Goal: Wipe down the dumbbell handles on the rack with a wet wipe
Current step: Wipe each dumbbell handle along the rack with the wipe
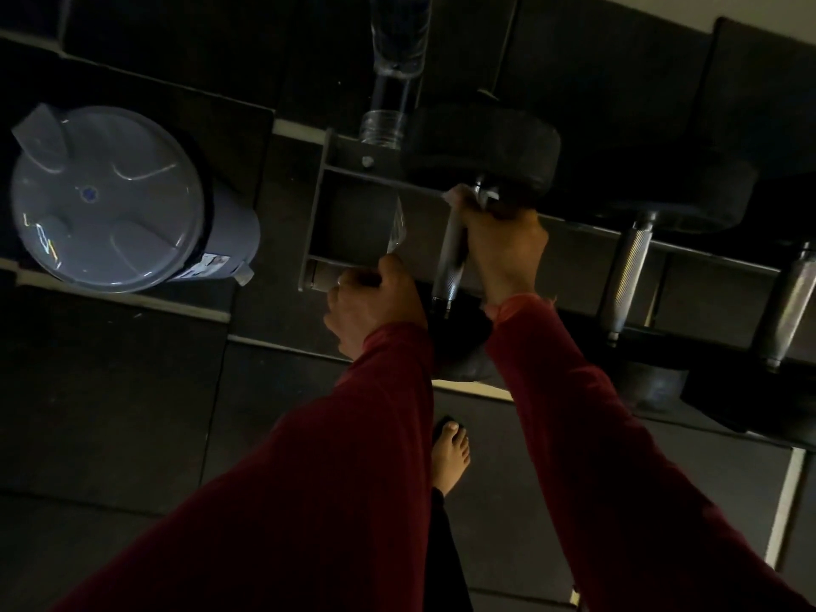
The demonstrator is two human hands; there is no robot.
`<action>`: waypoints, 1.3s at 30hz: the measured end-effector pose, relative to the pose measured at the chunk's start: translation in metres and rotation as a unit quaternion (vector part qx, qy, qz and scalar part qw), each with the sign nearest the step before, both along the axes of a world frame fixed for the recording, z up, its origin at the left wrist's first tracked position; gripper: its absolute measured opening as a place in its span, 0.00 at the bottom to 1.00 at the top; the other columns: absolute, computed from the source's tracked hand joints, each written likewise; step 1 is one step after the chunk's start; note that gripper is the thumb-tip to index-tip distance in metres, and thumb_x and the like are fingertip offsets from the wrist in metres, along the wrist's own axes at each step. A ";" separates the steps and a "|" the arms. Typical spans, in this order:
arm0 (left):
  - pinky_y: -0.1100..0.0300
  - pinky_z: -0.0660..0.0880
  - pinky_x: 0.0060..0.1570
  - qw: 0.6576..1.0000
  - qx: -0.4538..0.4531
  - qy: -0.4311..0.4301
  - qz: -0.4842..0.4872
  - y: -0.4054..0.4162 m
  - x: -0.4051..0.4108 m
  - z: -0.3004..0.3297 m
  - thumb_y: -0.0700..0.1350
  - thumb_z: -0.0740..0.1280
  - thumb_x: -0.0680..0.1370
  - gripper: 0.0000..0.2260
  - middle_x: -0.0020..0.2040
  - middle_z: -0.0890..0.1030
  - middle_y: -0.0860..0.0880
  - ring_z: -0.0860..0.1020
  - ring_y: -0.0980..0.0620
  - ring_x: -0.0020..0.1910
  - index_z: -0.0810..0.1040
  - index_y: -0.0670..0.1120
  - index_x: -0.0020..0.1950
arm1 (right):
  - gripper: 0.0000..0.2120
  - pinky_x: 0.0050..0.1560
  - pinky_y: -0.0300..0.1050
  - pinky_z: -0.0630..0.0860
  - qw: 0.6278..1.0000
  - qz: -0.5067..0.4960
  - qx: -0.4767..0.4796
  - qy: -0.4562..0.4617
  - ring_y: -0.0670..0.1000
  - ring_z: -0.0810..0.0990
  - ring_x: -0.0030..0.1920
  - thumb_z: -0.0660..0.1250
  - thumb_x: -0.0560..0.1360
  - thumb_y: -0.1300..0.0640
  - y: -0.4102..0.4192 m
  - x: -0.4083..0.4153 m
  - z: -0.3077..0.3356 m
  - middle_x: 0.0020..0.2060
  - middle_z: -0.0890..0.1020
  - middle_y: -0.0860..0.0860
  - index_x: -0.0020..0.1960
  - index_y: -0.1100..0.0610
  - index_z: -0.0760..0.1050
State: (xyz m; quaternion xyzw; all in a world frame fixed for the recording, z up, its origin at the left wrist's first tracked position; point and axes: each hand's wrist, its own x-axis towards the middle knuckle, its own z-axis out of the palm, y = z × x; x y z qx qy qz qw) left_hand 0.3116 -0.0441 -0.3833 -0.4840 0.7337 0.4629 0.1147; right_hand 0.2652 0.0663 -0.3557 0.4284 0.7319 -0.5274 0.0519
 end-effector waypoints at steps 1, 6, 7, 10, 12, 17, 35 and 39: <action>0.43 0.75 0.54 1.000 -0.003 0.000 0.000 0.001 0.000 0.001 0.65 0.55 0.60 0.24 0.48 0.81 0.50 0.79 0.47 0.51 0.79 0.53 0.43 | 0.12 0.50 0.30 0.76 1.000 0.011 0.014 -0.004 0.33 0.79 0.37 0.74 0.73 0.46 -0.001 0.006 0.001 0.32 0.79 0.36 0.33 0.42 0.75; 0.43 0.75 0.55 1.000 -0.017 0.003 -0.001 0.002 -0.001 0.003 0.65 0.54 0.60 0.24 0.47 0.81 0.51 0.79 0.48 0.51 0.80 0.54 0.43 | 0.06 0.54 0.45 0.80 0.992 0.081 -0.045 -0.090 0.44 0.82 0.46 0.70 0.76 0.45 0.007 0.043 0.000 0.43 0.83 0.44 0.48 0.46 0.80; 0.43 0.75 0.55 1.000 -0.017 0.002 -0.002 0.002 -0.001 0.002 0.65 0.54 0.60 0.24 0.47 0.81 0.51 0.79 0.48 0.51 0.79 0.54 0.44 | 0.10 0.54 0.46 0.80 0.987 0.101 -0.058 -0.111 0.46 0.83 0.47 0.70 0.76 0.44 0.009 0.046 0.000 0.45 0.84 0.46 0.52 0.49 0.81; 0.42 0.75 0.54 1.000 -0.022 -0.001 -0.009 0.001 0.000 0.001 0.66 0.54 0.61 0.24 0.47 0.81 0.50 0.79 0.47 0.50 0.79 0.53 0.43 | 0.11 0.54 0.51 0.82 0.984 0.088 -0.095 -0.123 0.49 0.84 0.48 0.71 0.74 0.46 0.011 0.028 0.001 0.47 0.85 0.50 0.51 0.52 0.83; 0.42 0.75 0.54 0.999 -0.031 0.000 -0.010 0.002 -0.001 0.001 0.66 0.53 0.61 0.25 0.46 0.82 0.49 0.79 0.46 0.50 0.79 0.52 0.42 | 0.10 0.55 0.56 0.82 0.987 0.068 -0.099 -0.107 0.52 0.85 0.49 0.72 0.69 0.46 0.012 0.012 -0.007 0.46 0.86 0.50 0.47 0.50 0.83; 0.42 0.75 0.54 0.999 -0.031 -0.002 -0.013 0.002 -0.001 0.000 0.66 0.53 0.61 0.26 0.46 0.82 0.50 0.79 0.46 0.50 0.80 0.51 0.43 | 0.08 0.55 0.55 0.81 0.983 0.144 -0.048 -0.107 0.51 0.84 0.50 0.69 0.74 0.46 0.010 0.032 -0.004 0.46 0.85 0.50 0.45 0.49 0.83; 0.43 0.73 0.57 0.999 -0.026 -0.002 -0.025 0.003 0.000 0.011 0.66 0.53 0.60 0.26 0.49 0.81 0.52 0.78 0.48 0.52 0.80 0.53 0.44 | 0.21 0.71 0.59 0.68 0.740 0.540 0.340 0.211 0.61 0.71 0.71 0.62 0.75 0.71 0.037 0.042 -0.029 0.67 0.77 0.60 0.67 0.64 0.76; 0.42 0.73 0.56 0.999 -0.039 -0.001 -0.026 0.003 -0.001 0.013 0.65 0.52 0.60 0.26 0.48 0.82 0.50 0.78 0.46 0.51 0.80 0.52 0.42 | 0.22 0.71 0.62 0.68 0.573 0.636 0.451 0.253 0.63 0.67 0.73 0.56 0.77 0.67 0.061 0.032 -0.041 0.70 0.73 0.62 0.71 0.66 0.71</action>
